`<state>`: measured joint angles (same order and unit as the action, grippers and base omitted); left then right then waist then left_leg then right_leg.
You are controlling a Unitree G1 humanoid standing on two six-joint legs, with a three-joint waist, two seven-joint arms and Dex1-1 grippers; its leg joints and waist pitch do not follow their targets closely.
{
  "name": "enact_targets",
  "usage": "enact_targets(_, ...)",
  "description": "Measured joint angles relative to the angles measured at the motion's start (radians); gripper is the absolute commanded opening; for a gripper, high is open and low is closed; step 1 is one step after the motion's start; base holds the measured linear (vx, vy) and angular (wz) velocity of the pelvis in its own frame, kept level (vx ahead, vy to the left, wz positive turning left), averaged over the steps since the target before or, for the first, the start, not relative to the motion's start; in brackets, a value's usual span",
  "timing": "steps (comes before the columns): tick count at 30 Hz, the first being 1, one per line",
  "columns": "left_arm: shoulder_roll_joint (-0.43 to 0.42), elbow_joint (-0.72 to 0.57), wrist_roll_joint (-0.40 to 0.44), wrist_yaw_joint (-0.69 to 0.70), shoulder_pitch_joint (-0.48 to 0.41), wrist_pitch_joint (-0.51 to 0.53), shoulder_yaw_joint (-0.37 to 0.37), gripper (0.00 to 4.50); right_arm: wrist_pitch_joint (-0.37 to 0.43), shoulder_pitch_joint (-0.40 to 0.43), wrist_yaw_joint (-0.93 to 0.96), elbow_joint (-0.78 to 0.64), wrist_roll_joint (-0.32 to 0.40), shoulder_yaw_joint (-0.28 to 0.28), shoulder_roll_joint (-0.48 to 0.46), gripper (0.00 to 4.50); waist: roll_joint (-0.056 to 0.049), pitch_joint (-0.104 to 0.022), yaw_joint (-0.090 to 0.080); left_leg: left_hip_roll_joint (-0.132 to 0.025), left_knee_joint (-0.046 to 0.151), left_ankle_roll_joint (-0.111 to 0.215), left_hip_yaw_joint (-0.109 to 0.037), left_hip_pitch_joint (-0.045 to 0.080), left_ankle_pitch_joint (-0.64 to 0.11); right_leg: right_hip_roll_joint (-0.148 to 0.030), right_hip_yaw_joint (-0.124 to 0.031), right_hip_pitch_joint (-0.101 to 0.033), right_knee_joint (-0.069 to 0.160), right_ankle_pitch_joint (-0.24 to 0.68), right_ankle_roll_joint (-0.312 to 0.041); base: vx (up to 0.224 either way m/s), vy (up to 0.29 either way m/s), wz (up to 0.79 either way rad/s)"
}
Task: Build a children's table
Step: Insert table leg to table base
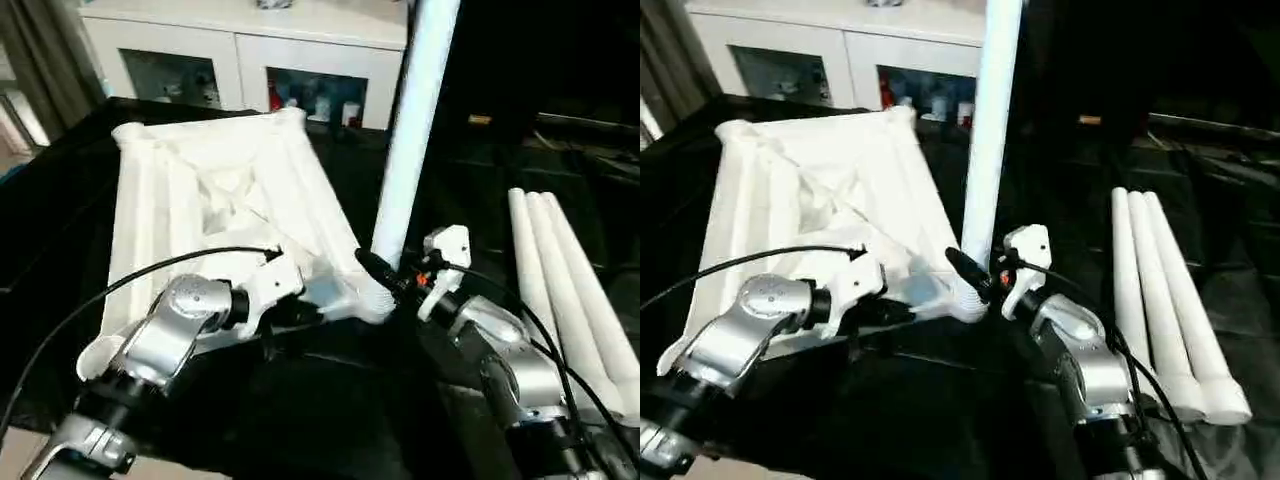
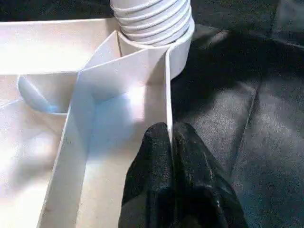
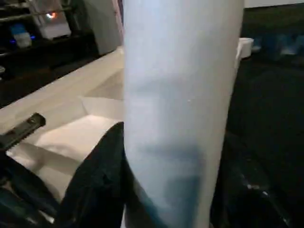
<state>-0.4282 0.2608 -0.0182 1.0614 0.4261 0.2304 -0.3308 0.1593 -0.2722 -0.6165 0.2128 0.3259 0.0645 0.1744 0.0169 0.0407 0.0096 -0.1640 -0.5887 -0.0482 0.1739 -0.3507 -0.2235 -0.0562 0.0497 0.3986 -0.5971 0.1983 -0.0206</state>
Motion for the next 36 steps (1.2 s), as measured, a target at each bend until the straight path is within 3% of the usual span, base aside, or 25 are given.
enact_targets(11, 0.009, 0.003, 0.000, -0.008, 0.001, 0.000, 0.000, 0.00, 0.011, 0.011, -0.003, 0.000, 0.033, -0.020, -0.011, 1.88, 0.000, 0.001, 0.002, 0.000, -0.002, 0.000, 0.000, 0.000, 0.000, 0.000, 0.000, 0.000, -0.003, 0.000, 0.000, 0.000, 0.000, 0.00)
enact_targets(16, 0.014, 0.015, 0.006, -0.006, 0.006, -0.006, -0.001, 0.00, -0.050, 0.072, 0.002, -0.037, 0.035, -0.031, -0.028, 1.88, -0.001, 0.001, 0.019, -0.001, -0.002, 0.000, 0.001, 0.001, 0.000, 0.000, -0.001, 0.000, -0.004, 0.000, 0.000, 0.000, 0.000, 0.00)
enact_targets(22, 0.025, 0.042, 0.012, -0.007, 0.018, -0.016, -0.001, 0.00, -0.198, 0.129, 0.010, -0.011, 0.027, -0.039, -0.069, 1.88, -0.002, 0.001, 0.023, -0.001, -0.003, -0.005, 0.001, 0.001, -0.002, 0.000, -0.001, -0.002, -0.006, 0.000, 0.000, 0.000, 0.000, 0.00)
enact_targets(26, 0.030, 0.052, 0.014, -0.008, 0.023, -0.016, -0.001, 0.00, -0.251, 0.146, 0.010, 0.009, 0.026, -0.047, -0.083, 1.88, -0.003, 0.001, 0.024, -0.001, -0.003, -0.006, 0.001, 0.001, -0.002, 0.000, -0.001, -0.004, -0.005, 0.000, 0.000, 0.000, 0.000, 0.00)
enact_targets(36, 0.025, 0.065, 0.013, -0.008, 0.029, -0.024, 0.000, 0.00, -0.290, 0.076, 0.018, 0.111, 0.023, -0.056, -0.103, 1.88, -0.004, 0.001, 0.022, -0.001, -0.006, -0.006, 0.001, 0.001, -0.001, 0.000, -0.001, -0.003, -0.009, 0.000, -0.001, 0.000, 0.000, 0.00)
